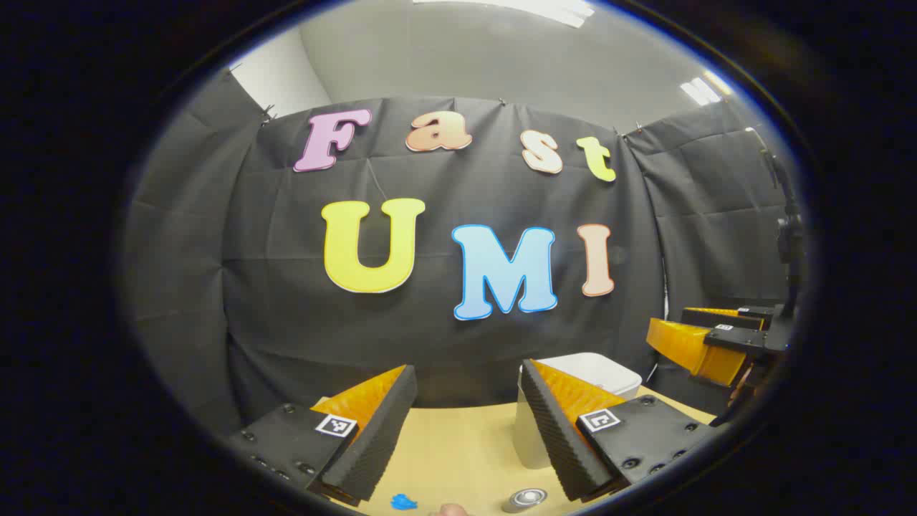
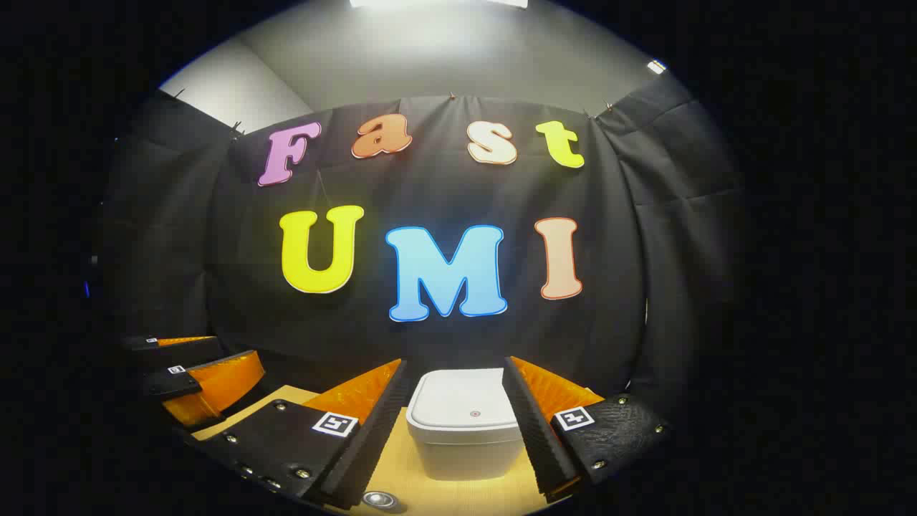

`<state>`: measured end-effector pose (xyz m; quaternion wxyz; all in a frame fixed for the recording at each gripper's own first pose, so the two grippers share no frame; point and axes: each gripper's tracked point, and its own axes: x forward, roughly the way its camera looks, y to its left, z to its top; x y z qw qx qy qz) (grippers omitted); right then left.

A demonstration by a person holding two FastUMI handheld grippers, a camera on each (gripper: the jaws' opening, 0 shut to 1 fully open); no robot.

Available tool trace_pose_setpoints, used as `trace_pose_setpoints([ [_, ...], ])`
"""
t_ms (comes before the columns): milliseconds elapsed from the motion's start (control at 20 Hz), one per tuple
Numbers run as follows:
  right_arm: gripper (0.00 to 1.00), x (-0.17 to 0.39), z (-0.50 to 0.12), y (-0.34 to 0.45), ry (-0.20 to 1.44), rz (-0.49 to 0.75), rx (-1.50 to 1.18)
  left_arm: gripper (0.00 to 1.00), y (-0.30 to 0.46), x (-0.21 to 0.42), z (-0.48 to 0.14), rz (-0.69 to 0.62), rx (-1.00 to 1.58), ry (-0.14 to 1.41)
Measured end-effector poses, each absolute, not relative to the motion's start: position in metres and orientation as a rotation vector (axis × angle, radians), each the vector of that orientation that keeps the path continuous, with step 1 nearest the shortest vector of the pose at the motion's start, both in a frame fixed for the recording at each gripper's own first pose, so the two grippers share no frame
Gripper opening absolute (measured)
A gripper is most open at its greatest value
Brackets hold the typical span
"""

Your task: Press the lid of the desktop garbage bin to open it, pick up the crumpled paper on the desktop and throw it into the bin, then pick up the pop can on the desktop and drop it into the bin, and finally close the garbage bin lid.

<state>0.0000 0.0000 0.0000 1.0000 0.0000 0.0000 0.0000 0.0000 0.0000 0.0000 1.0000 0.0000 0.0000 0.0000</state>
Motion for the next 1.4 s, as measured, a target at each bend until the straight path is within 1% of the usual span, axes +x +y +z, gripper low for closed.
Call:
trace_pose_setpoints([
  [100,0.85,0.001,-0.002,-0.001,0.008,0.000,0.003,1.00,0.001,-0.001,-0.003,0.007,0.019,0.008],
  [150,0.85,0.001,-0.002,-0.001,0.010,0.000,0.004,0.97,0.001,-0.001,-0.003,0.008,0.030,0.009],
  [200,0.85,0.001,-0.003,-0.002,0.011,-0.002,0.004,1.00,0.000,0.000,-0.004,0.008,0.038,0.011],
  [250,0.85,0.002,-0.003,-0.003,0.013,-0.002,0.003,0.97,-0.001,-0.001,-0.004,0.008,0.043,0.011],
  [600,0.85,0.005,-0.012,-0.001,0.037,0.009,-0.020,1.00,0.000,-0.001,-0.003,0.017,0.047,0.013],
  [900,0.85,0.013,-0.020,-0.001,0.050,0.014,-0.060,1.00,0.009,-0.001,-0.004,0.041,0.049,0.017],
  [950,0.83,0.015,-0.023,-0.001,0.055,0.013,-0.064,1.00,0.010,0.000,-0.004,0.045,0.051,0.016],
  [1000,0.87,0.017,-0.025,0.000,0.063,0.016,-0.066,1.00,0.012,0.000,-0.004,0.048,0.052,0.014],
  [1050,0.74,0.019,-0.028,-0.001,0.070,0.010,-0.068,1.00,0.013,0.000,-0.003,0.052,0.054,0.013],
  [1100,0.64,0.020,-0.028,0.000,0.074,0.021,-0.065,1.00,0.015,0.001,-0.003,0.056,0.054,0.013],
  [1150,0.60,0.022,-0.030,-0.002,0.080,0.006,-0.068,1.00,0.017,0.002,-0.004,0.060,0.054,0.013],
  [1200,0.40,0.023,-0.032,-0.002,0.081,0.010,-0.066,1.00,0.019,0.003,-0.005,0.063,0.052,0.014],
  [1350,0.39,0.027,-0.040,0.006,0.101,0.044,-0.068,1.00,0.025,0.006,-0.009,0.075,0.047,0.018],
  [1400,0.40,0.027,-0.039,0.002,0.103,0.018,-0.081,1.00,0.026,0.007,-0.009,0.079,0.047,0.019],
])
